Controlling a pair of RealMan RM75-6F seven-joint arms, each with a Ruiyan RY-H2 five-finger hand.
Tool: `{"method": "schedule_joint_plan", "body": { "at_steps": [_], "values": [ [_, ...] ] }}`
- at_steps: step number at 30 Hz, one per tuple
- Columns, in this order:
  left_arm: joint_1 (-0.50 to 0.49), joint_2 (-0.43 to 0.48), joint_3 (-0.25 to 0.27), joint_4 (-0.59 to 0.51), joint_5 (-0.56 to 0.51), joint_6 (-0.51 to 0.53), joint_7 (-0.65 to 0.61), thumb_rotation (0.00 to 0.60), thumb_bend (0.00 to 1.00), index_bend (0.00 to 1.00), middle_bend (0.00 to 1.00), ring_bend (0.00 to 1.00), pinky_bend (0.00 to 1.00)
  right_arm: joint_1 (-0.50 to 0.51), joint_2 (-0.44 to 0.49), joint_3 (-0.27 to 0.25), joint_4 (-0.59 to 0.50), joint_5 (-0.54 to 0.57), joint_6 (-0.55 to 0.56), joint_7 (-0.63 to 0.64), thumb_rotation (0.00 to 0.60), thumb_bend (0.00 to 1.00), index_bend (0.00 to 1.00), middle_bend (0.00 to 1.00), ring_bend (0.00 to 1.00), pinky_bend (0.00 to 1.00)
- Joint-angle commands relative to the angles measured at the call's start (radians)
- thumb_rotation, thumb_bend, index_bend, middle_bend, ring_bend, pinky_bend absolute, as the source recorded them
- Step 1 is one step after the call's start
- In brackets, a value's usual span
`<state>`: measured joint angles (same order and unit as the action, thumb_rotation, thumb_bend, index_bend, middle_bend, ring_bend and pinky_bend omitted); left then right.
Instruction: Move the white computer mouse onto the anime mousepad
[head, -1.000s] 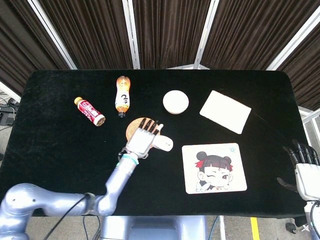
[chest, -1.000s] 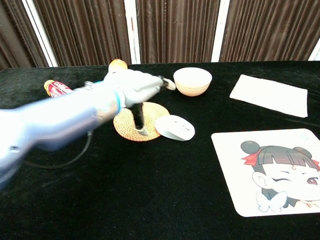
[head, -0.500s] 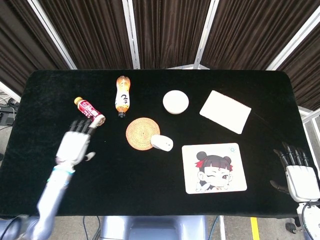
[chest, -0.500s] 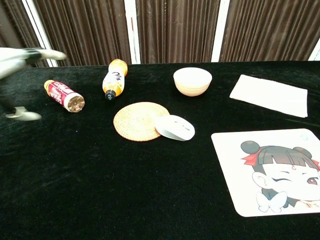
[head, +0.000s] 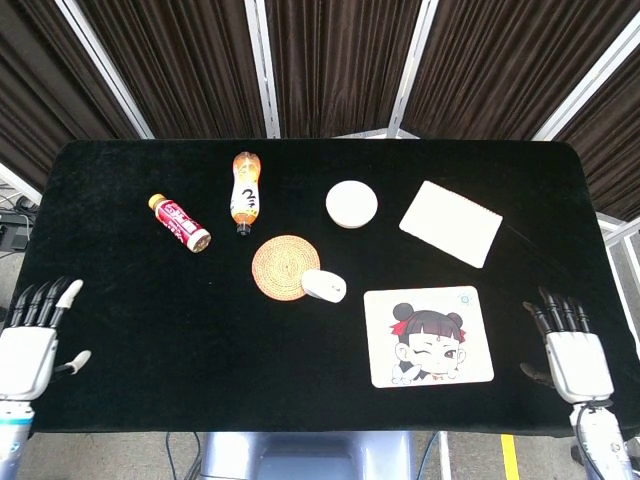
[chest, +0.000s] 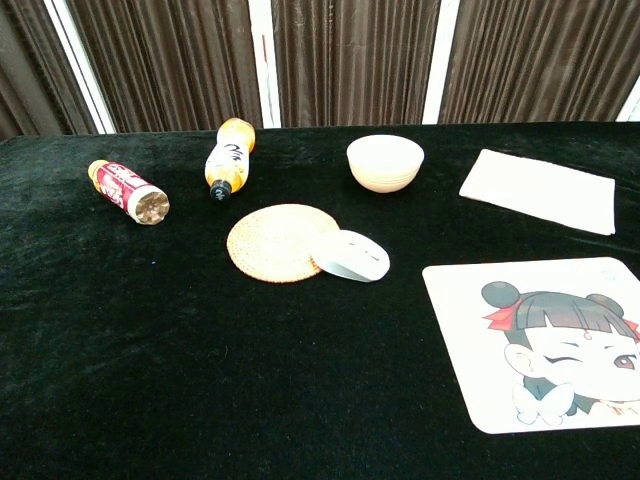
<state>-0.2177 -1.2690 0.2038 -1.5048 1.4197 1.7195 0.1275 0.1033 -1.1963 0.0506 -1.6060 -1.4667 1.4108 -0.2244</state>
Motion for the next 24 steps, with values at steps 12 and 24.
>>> {"method": "schedule_joint_plan", "body": {
  "at_steps": [12,24],
  "values": [
    [0.069,0.002,-0.059,0.071,0.077,-0.012,-0.125,0.600,0.08,0.00,0.00,0.00,0.00,0.158,-0.199,0.107,-0.208,0.090,-0.120,-0.250,0.600,0.05,0.08,0.00,0.00,0.00],
    [0.090,0.005,-0.105,0.098,0.108,-0.025,-0.174,0.600,0.08,0.00,0.00,0.00,0.00,0.343,-0.499,0.255,-0.191,0.357,-0.162,-0.465,0.600,0.09,0.14,0.00,0.00,0.00]
  ]
}}
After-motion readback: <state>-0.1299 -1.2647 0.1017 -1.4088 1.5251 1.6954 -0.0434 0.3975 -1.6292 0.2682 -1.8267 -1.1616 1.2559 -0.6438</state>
